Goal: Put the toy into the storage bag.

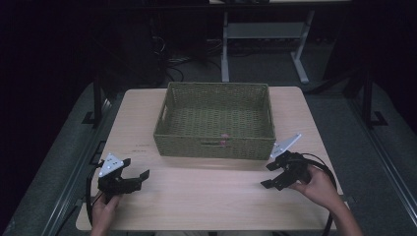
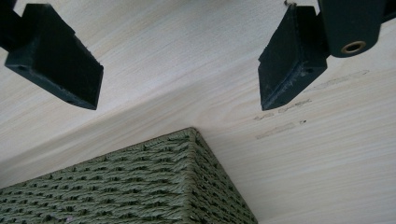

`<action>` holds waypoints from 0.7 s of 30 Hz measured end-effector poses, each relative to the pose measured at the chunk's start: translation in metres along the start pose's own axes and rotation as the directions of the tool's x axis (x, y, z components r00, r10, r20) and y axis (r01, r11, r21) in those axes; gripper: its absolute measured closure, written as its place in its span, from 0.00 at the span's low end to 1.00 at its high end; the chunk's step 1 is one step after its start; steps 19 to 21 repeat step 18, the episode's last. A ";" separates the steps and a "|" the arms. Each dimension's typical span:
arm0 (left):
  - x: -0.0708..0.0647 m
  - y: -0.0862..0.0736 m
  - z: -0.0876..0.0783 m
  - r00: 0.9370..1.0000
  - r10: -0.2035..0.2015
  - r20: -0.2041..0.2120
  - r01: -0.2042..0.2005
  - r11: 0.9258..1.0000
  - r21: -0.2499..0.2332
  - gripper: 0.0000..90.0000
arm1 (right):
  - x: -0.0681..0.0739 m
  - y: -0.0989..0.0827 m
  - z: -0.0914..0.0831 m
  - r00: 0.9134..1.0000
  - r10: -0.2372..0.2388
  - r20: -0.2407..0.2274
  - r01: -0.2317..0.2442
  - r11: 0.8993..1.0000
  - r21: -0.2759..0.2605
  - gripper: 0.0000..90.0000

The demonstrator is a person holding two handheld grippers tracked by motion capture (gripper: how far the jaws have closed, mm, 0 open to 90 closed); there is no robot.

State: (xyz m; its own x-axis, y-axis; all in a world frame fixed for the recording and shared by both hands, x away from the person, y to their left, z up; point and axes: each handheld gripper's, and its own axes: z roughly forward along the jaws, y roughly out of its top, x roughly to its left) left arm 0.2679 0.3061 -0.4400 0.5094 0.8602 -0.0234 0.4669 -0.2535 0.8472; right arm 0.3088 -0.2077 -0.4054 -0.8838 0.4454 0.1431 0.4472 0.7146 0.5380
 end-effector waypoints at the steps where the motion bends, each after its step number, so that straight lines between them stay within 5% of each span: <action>1: 0.000 0.000 0.000 1.000 -0.001 -0.001 0.001 1.000 -0.001 0.15 | 0.000 -0.002 0.000 1.000 0.003 -0.005 -0.003 1.000 -0.007 0.34; 21: 0.000 0.000 0.000 1.000 0.004 -0.001 -0.004 1.000 0.003 0.15 | 0.004 -0.041 0.002 0.996 0.089 0.007 -0.088 0.995 -0.036 0.33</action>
